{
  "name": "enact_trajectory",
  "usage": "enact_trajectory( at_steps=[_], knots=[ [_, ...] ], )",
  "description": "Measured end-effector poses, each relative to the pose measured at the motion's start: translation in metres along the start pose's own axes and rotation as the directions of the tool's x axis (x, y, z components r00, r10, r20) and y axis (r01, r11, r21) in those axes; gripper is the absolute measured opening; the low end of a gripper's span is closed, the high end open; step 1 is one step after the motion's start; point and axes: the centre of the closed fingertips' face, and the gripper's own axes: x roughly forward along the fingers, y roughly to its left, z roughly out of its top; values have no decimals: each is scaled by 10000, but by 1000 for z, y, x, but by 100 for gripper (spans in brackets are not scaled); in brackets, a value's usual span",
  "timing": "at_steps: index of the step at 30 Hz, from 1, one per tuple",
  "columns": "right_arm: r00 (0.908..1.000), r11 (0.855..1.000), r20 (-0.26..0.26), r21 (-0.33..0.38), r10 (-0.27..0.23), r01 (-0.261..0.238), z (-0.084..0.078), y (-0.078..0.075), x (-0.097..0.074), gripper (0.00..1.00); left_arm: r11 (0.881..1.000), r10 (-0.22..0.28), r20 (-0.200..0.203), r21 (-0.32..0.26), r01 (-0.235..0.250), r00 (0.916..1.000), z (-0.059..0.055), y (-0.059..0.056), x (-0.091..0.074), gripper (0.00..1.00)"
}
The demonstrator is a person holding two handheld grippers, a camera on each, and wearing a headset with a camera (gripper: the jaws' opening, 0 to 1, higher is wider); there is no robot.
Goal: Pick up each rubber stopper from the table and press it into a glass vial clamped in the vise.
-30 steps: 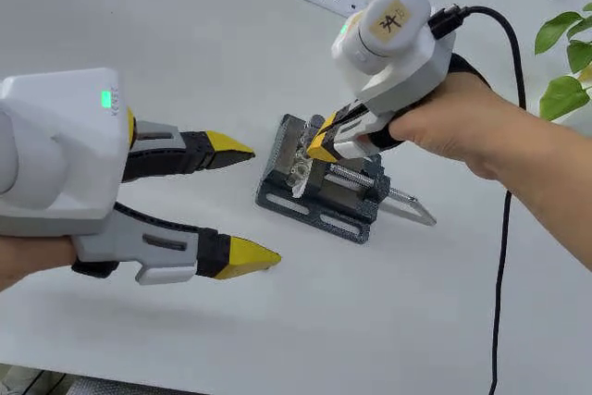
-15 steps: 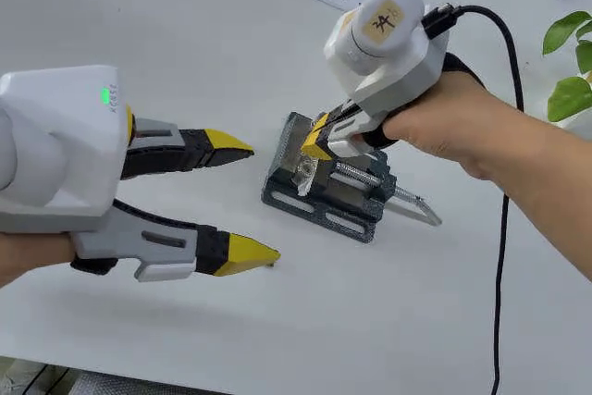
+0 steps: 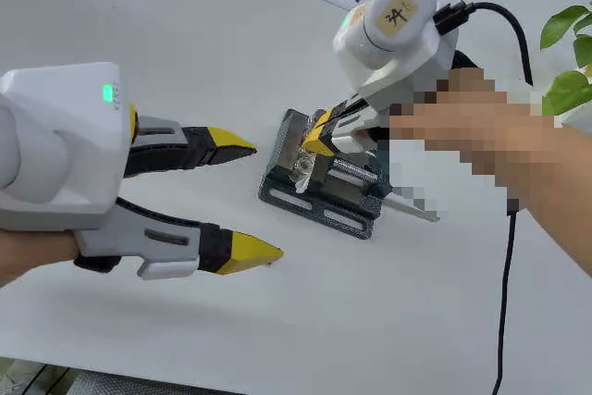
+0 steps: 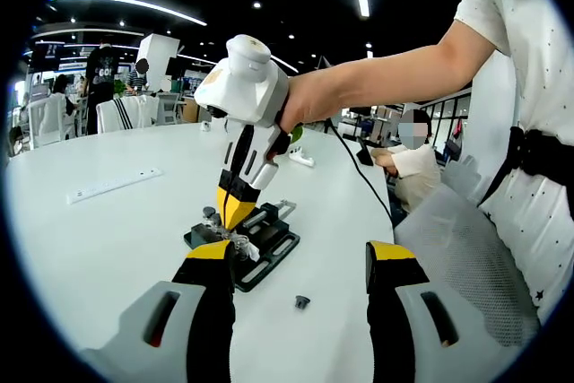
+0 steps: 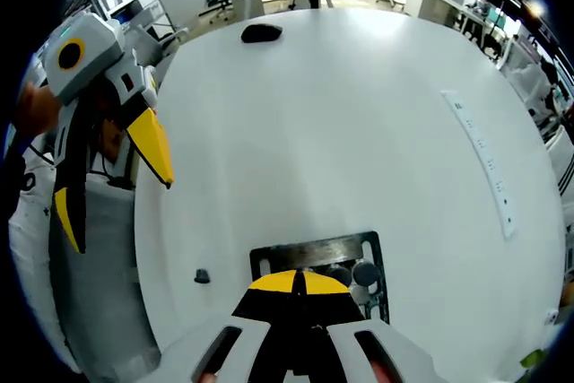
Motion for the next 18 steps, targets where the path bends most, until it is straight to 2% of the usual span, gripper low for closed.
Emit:
enact_trajectory(
  at_steps=[18],
  knots=[
    [9998, 10000, 207, 65, -14, 12, 0, -2, -2, 0, 10000, -11, -45, -8, 11, 10000, -1, -1, 1, 57]
  ],
)
